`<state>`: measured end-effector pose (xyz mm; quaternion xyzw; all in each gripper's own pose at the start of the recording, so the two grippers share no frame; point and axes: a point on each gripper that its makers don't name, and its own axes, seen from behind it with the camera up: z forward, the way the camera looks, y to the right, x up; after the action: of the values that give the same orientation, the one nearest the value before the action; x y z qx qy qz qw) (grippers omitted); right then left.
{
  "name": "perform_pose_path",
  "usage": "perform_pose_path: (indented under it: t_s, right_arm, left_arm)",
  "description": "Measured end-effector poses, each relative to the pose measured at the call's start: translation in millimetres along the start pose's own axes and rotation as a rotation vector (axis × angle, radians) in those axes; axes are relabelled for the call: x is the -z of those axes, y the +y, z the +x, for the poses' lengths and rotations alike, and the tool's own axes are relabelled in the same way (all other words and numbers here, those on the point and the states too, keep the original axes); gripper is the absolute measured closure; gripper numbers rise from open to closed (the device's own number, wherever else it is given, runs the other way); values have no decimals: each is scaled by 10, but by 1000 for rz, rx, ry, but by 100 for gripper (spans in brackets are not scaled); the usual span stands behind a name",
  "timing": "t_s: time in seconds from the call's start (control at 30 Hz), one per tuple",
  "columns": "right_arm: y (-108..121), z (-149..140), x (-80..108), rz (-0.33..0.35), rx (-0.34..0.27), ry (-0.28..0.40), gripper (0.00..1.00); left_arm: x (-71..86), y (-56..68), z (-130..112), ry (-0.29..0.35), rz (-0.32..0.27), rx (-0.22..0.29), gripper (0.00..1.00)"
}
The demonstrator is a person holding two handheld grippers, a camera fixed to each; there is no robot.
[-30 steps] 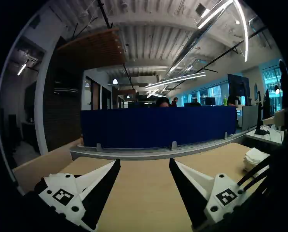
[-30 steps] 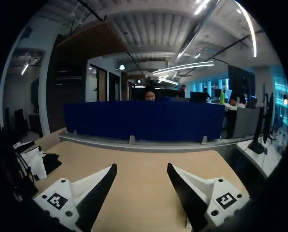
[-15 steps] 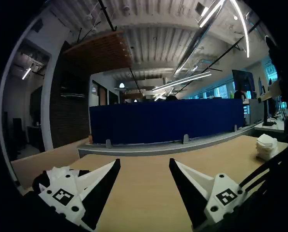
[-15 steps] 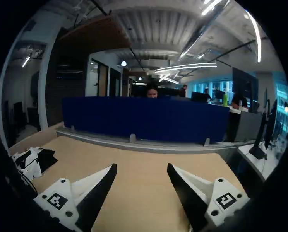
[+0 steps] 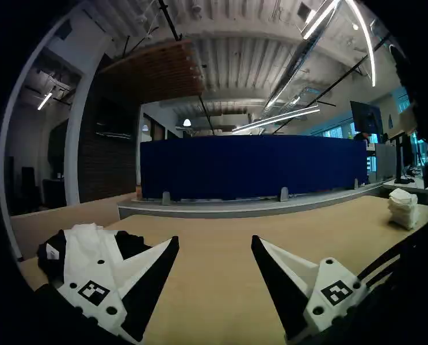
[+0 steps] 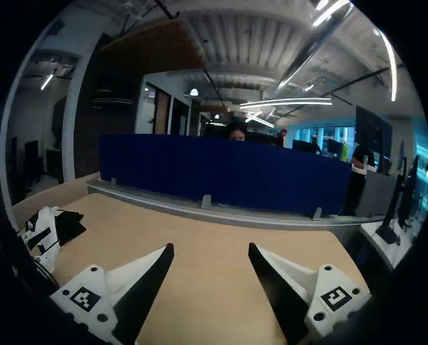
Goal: Fold towel
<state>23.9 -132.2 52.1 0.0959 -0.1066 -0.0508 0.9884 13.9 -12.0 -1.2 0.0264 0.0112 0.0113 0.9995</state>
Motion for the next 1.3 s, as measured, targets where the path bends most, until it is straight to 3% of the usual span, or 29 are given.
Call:
perform_pose_path:
  t_s: [0.57,1.1,1.3]
  right_arm:
    - [123,61,69,-17,-18,21,0]
    - [468,207,192,-45,-36,95,0]
    - [662,77,241,-66,-69,117,0]
  left_arm:
    - [-37,32,-129,-22,-15,24,7]
    - [-33,32,-128,-23,-16,23,6]
    - [-28,31,-128,-23,-16,23,5]
